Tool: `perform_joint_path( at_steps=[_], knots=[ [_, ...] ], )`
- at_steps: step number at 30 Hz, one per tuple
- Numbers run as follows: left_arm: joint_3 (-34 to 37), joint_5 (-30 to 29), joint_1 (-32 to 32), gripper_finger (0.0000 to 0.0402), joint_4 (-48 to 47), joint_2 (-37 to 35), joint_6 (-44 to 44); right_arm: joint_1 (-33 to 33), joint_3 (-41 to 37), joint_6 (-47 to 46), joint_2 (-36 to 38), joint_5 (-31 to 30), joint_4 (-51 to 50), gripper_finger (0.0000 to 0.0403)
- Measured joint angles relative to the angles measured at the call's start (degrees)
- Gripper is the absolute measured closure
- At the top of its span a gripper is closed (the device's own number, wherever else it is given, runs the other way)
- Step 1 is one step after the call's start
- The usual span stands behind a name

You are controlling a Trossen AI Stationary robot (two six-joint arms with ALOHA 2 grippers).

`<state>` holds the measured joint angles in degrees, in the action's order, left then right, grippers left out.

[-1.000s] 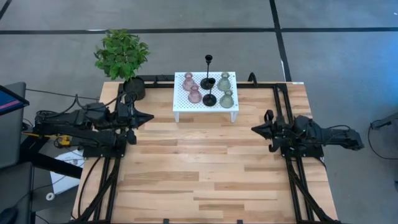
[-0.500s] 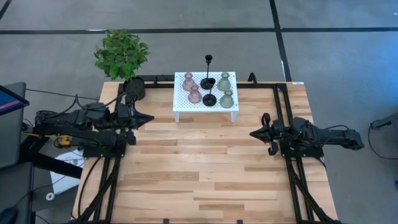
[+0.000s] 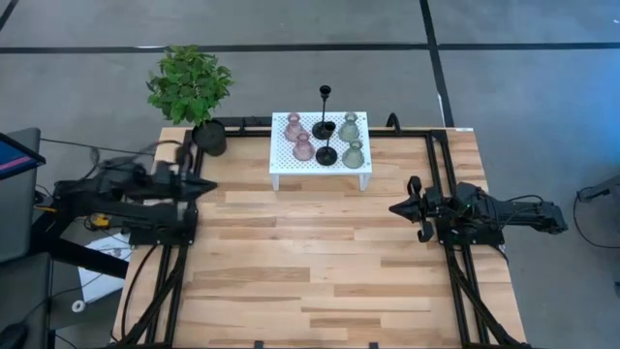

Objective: Pick & Place candle stick holders
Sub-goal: Return to Home Position

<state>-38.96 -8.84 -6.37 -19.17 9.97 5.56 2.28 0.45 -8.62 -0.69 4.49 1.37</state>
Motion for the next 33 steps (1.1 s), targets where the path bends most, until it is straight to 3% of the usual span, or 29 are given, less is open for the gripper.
perform_joint_path(
  at_steps=[7, 13, 21, 26, 33],
  knots=[
    [0.85, 2.78, 0.0, 0.04, -5.7, -8.64, -5.81, 0.0, -0.02, 0.0, 0.0, -0.01, 0.0, 0.0403],
    [5.38, -3.02, 0.02, 0.04, -5.25, -9.81, -3.13, 0.0, -0.04, 0.01, -0.01, -0.02, -0.01, 0.0403],
    [14.37, -2.85, 0.02, 0.04, 1.08, -9.93, -4.33, 0.02, -0.04, 0.02, -0.02, -0.02, -0.02, 0.0403],
    [21.21, 2.58, 0.0, 0.04, 8.29, -9.91, -5.83, 0.02, -0.04, 0.02, -0.02, -0.02, -0.02, 0.0403],
    [31.41, 3.84, 0.0, 0.04, 18.06, -9.93, -7.84, 0.01, -0.07, 0.02, -0.02, -0.02, -0.02, 0.0403]
  ],
)
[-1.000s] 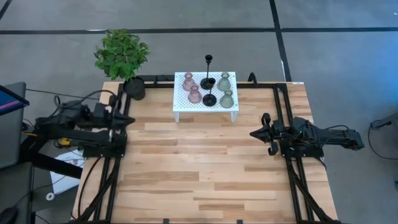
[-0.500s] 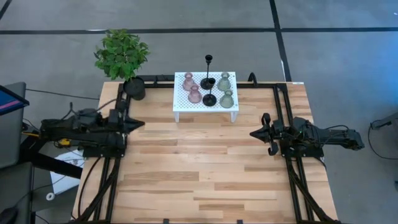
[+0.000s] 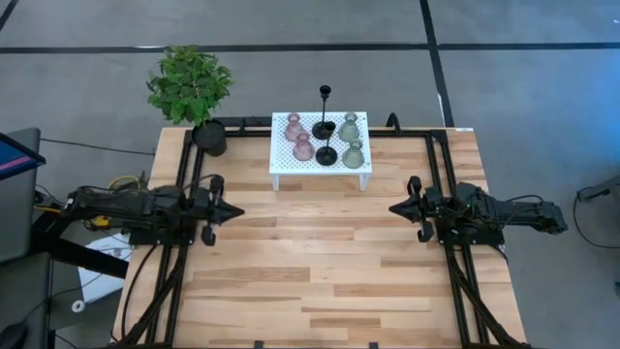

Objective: Pick & Place candle stick holders
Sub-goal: Return to Home Position

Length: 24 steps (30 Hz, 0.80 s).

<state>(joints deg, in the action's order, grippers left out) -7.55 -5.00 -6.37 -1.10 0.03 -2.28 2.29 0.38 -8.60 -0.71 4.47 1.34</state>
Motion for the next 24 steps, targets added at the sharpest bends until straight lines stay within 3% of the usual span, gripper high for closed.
perform_joint_path(
  at_steps=[6, 24],
  knots=[
    [7.15, 0.45, 0.0, 0.04, 6.13, -0.01, 0.16, 0.01, 0.0, 0.0, 0.0, 0.0, 0.0, 0.0403],
    [7.23, 0.38, 0.0, 0.0391, 6.12, 0.76, -0.18, 0.01, -0.02, 0.0, 0.0, -0.02, -0.02, 0.0403]
  ],
)
